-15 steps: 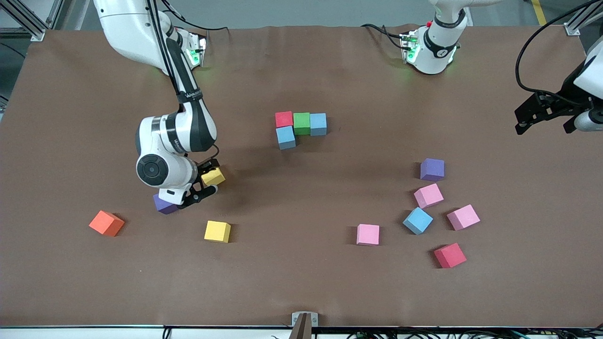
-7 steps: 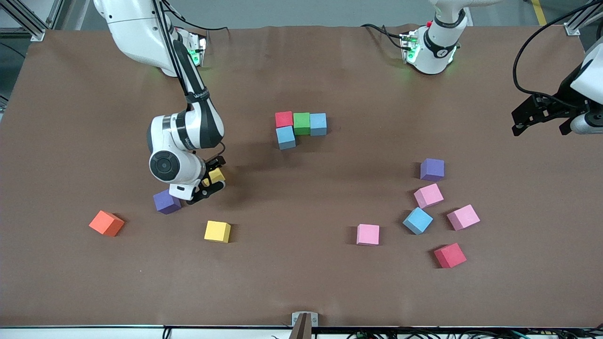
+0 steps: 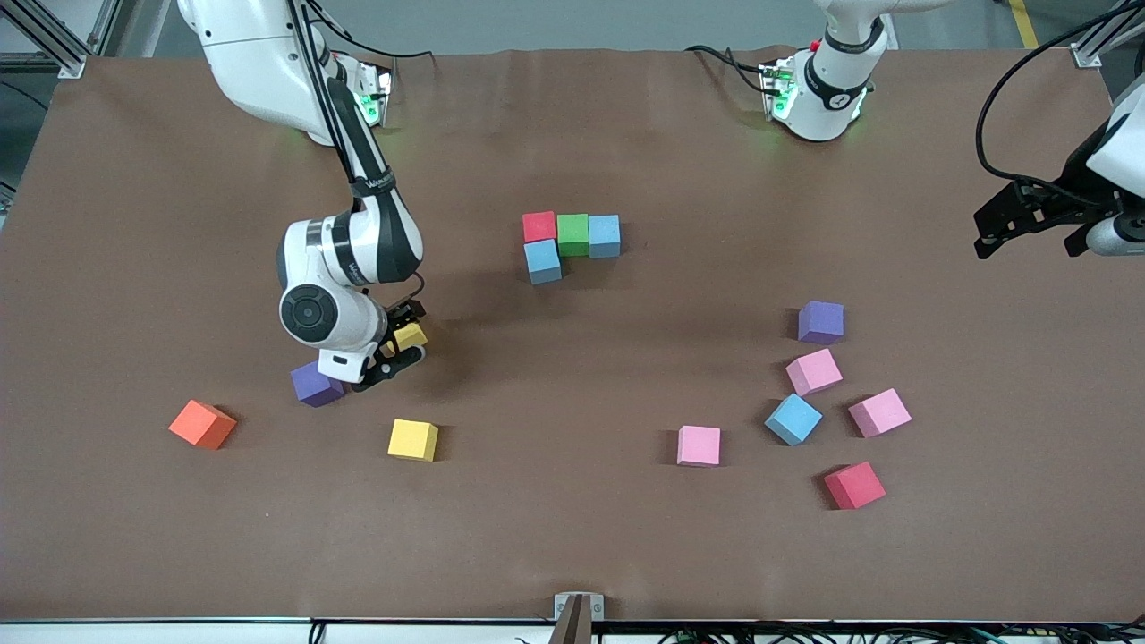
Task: Arrange 11 blocks into digit 3
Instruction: 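Grasp the yellow cube with the right gripper and lift it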
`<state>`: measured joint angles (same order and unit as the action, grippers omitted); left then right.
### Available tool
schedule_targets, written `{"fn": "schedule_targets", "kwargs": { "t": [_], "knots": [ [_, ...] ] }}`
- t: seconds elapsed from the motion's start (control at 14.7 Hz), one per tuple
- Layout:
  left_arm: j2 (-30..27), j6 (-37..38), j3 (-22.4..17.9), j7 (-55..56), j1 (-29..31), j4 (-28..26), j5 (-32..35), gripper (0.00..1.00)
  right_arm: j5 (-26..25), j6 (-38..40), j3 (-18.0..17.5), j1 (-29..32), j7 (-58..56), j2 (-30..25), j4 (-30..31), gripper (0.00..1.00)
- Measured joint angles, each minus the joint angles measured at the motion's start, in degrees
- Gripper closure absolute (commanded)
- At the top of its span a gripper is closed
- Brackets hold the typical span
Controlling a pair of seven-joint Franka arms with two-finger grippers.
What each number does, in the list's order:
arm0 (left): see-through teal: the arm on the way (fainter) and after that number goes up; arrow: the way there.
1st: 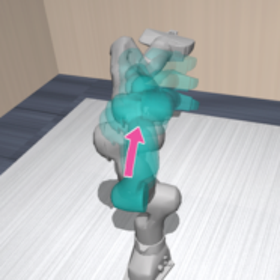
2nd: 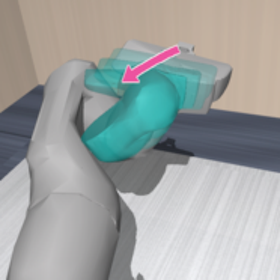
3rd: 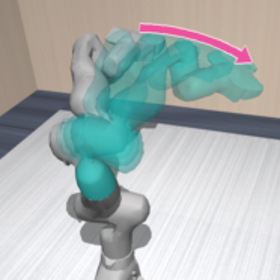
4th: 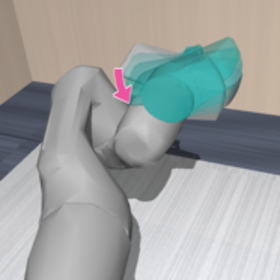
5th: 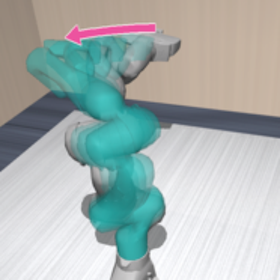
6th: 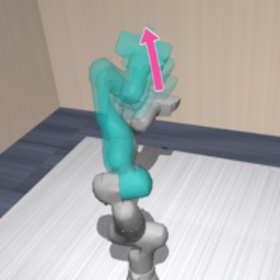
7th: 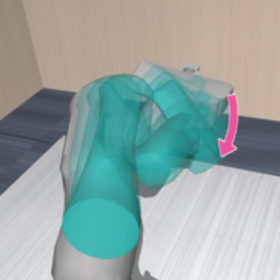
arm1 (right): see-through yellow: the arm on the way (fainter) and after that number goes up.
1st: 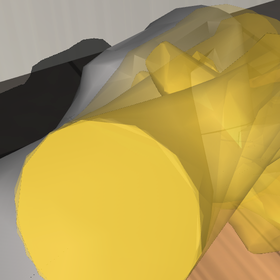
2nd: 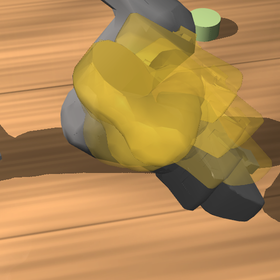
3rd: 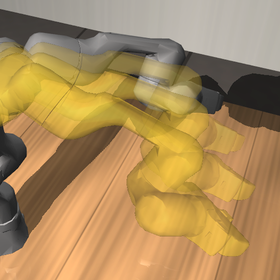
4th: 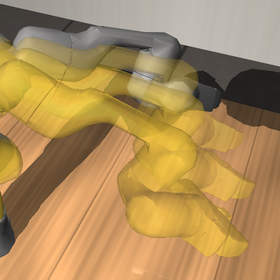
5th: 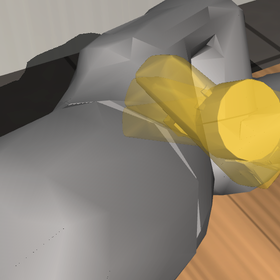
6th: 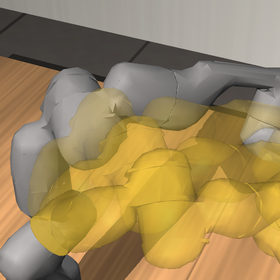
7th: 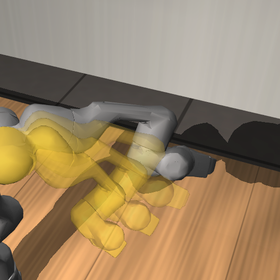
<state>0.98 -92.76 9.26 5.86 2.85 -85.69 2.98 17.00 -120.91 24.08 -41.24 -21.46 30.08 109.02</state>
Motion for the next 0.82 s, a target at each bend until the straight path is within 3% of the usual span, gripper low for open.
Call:
{"fn": "schedule_targets", "kwargs": {
  "t": [0.61, 0.82],
  "knots": [
    [0.6, 0.0, -0.1, 0.0, 0.1, 0.0, 0.0, 0.00, 0.0, -0.9, -0.7, 0.0, -0.3, 0.0, 1.0, 0.18],
    [0.6, 0.0, -0.1, 0.0, 0.1, 0.0, 0.0, 0.00, 0.0, -1.0, -0.8, 0.0, -0.3, 0.0, 1.1, 0.19]
  ]
}}
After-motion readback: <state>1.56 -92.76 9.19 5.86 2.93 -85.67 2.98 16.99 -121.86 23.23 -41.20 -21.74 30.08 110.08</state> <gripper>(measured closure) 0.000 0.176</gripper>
